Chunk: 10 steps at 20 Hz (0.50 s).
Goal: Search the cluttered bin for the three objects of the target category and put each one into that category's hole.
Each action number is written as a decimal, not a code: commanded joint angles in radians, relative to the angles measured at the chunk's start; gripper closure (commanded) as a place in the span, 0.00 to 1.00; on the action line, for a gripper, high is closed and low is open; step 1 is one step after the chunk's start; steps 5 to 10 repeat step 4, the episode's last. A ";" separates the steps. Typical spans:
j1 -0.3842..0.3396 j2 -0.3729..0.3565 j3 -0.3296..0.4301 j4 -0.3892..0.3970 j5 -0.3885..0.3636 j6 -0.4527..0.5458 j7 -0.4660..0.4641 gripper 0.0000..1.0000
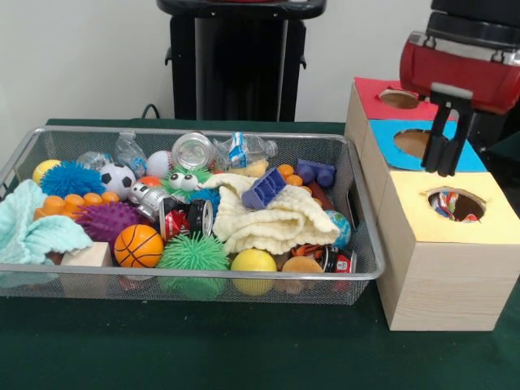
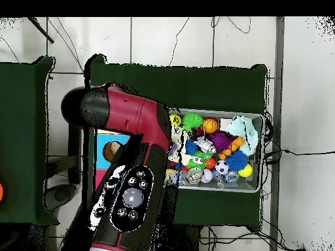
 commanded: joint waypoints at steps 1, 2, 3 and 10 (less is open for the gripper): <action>-0.050 -0.054 0.071 -0.057 -0.106 0.174 -0.081 1.00; -0.055 -0.053 0.074 -0.067 -0.113 0.183 -0.076 1.00; -0.059 -0.052 0.076 -0.077 -0.120 0.192 -0.071 1.00; -0.063 -0.051 0.080 -0.084 -0.127 0.196 -0.070 1.00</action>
